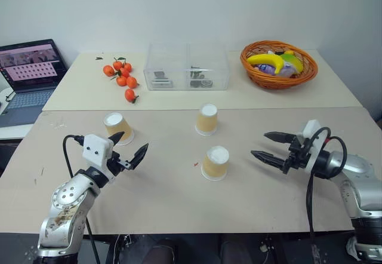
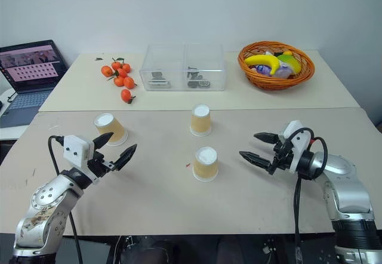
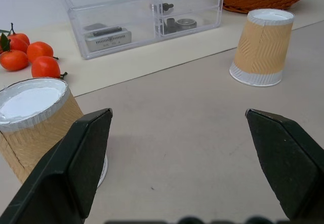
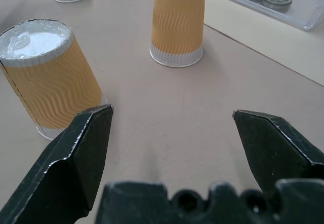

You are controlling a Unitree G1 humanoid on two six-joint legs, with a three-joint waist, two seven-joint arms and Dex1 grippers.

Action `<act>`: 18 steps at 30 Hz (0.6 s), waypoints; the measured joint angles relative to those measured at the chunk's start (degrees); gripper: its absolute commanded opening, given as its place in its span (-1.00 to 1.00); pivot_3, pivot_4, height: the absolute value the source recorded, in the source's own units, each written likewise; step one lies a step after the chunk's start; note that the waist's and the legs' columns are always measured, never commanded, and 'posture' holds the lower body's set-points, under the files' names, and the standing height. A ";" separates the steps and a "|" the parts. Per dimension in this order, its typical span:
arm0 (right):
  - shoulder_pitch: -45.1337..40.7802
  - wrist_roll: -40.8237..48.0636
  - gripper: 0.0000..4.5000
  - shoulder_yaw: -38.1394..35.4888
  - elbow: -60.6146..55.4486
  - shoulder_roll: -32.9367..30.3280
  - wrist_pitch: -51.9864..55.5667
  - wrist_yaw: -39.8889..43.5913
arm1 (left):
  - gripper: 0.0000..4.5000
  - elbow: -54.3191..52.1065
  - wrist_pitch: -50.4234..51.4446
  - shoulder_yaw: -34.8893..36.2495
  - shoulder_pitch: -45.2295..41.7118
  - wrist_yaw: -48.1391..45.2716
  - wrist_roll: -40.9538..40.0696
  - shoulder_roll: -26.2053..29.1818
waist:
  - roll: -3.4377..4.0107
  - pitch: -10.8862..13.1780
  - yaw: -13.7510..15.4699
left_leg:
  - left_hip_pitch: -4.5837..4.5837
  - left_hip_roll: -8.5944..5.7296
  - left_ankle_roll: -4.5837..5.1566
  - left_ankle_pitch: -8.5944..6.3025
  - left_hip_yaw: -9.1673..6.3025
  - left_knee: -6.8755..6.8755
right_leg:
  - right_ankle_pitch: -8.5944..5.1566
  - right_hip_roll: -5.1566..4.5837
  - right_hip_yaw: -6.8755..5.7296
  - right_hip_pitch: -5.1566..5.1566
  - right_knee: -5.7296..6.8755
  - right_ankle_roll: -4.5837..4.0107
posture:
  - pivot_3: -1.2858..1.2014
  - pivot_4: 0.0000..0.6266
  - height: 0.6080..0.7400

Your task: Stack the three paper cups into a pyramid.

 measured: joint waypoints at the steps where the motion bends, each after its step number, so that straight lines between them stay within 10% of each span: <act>1: 0.00 0.00 0.98 0.00 0.00 0.00 0.00 0.00 | 1.00 0.00 0.00 0.00 0.00 0.00 0.00 0.00 | 0.00 0.00 0.00 | 0.00 0.00 0.00 0.00 0.00 0.00 | 0.00 0.00 0.00 0.00 0.00 0.00 | 0.03 -0.52 0.81; 18: 8.98 3.63 0.98 4.34 -18.81 -0.08 5.08 2.13 | 1.00 5.47 -15.00 -12.44 -2.65 -20.44 6.93 10.65 | 0.05 0.02 0.26 | 0.03 0.09 0.05 -0.03 0.12 -0.02 | -0.21 0.06 0.08 -0.01 0.00 0.40 | 0.03 -0.52 0.81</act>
